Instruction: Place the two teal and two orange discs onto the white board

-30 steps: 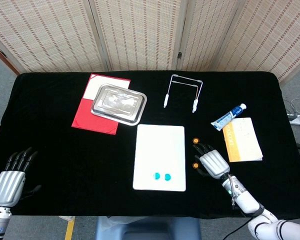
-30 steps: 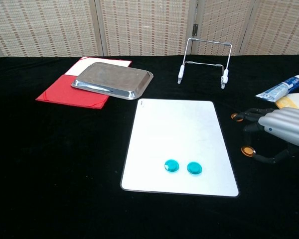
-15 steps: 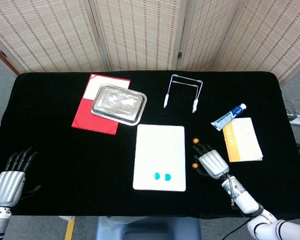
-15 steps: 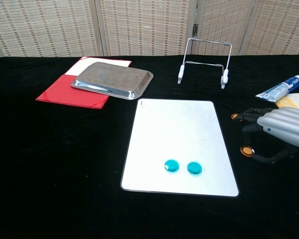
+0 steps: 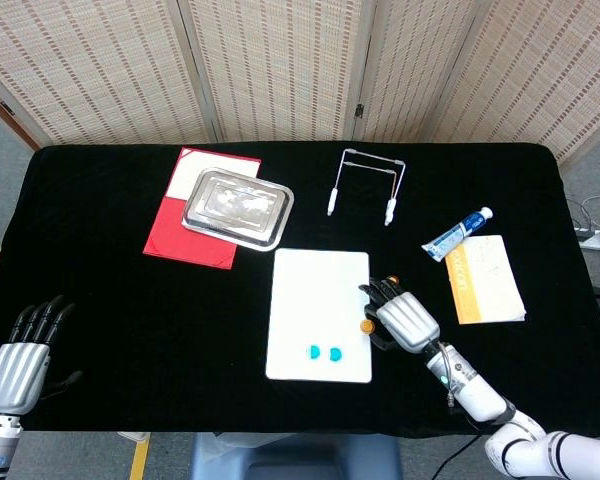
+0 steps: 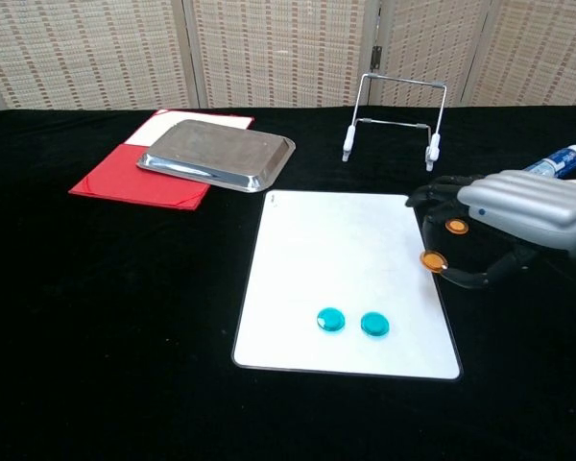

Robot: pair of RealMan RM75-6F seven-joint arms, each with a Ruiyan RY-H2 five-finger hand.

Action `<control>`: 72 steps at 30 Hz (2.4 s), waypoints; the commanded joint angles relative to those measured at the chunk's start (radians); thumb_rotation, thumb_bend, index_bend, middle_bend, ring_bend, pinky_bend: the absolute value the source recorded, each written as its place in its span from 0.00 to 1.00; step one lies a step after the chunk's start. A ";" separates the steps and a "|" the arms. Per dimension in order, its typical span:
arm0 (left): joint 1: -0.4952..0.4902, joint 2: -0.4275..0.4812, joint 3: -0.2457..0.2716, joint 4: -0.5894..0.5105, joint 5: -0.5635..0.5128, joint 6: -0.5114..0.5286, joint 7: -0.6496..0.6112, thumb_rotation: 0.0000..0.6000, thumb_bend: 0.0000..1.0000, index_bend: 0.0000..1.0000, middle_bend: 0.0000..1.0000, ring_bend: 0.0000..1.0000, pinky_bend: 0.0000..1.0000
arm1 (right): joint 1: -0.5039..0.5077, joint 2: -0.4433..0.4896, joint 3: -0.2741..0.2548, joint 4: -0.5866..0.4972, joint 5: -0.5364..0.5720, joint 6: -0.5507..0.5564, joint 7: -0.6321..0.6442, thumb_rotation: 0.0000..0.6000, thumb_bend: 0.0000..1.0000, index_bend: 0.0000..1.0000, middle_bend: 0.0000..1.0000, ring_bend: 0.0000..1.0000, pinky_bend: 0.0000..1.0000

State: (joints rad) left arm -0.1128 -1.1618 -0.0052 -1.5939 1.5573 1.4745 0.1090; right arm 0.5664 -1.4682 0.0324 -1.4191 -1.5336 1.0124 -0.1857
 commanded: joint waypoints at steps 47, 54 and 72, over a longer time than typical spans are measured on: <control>-0.007 -0.020 0.003 0.028 0.006 -0.015 -0.031 1.00 0.19 0.00 0.00 0.00 0.00 | 0.062 0.093 0.145 -0.132 0.526 -0.090 -0.174 0.00 0.10 0.00 0.00 0.00 0.00; -0.007 -0.014 0.006 0.002 0.015 -0.010 -0.008 1.00 0.19 0.00 0.00 0.00 0.00 | 0.040 0.110 0.103 -0.061 0.453 -0.073 -0.141 0.01 0.19 0.03 0.00 0.00 0.00; -0.007 -0.013 0.008 -0.007 0.005 -0.018 0.008 1.00 0.19 0.00 0.00 0.00 0.00 | 0.085 0.041 0.055 0.081 0.344 -0.114 -0.188 1.00 0.43 0.19 0.00 0.00 0.19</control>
State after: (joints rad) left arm -0.1194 -1.1747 0.0027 -1.6013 1.5629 1.4569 0.1174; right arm 0.6481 -1.4175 0.0883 -1.3507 -1.1886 0.9009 -0.3697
